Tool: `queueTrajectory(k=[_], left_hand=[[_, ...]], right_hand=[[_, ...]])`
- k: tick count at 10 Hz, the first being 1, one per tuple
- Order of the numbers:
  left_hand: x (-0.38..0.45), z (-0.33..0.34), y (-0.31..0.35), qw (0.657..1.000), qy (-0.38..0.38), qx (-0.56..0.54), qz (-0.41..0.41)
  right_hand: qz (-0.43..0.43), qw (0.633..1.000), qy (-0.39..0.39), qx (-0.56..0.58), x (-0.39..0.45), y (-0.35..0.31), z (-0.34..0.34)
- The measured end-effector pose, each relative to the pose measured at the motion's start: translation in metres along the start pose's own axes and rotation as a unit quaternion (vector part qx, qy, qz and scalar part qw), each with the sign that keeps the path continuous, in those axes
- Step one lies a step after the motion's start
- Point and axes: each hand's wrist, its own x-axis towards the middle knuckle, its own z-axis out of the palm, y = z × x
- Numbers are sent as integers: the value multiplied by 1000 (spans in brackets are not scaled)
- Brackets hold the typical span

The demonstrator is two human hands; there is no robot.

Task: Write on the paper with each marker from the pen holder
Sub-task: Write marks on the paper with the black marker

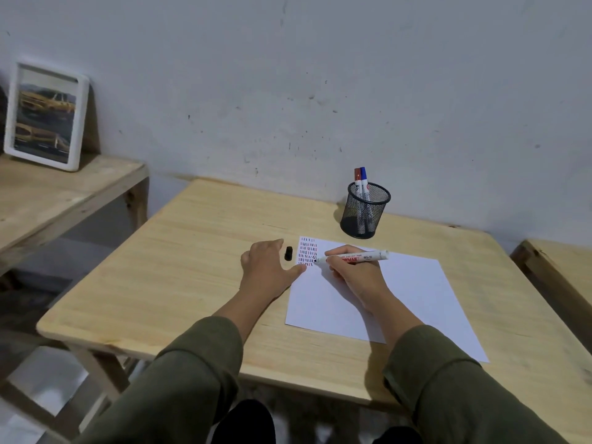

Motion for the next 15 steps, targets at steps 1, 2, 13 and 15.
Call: queueTrajectory(k=[1, 2, 13, 15], left_hand=[[-1, -2, 1, 1000, -9, 7, 7], [-1, -4, 2, 1000, -21, 9, 10], [-10, -12, 7, 998, -14, -54, 17], [-9, -16, 13, 995, 13, -96, 0]], right_hand=[[-2, 1000, -3, 1, -1, -1, 0], [-2, 1000, -4, -3, -3, -2, 0], [1, 1000, 1, 25, -6, -5, 1], [-8, 999, -2, 42, 0, -5, -3]])
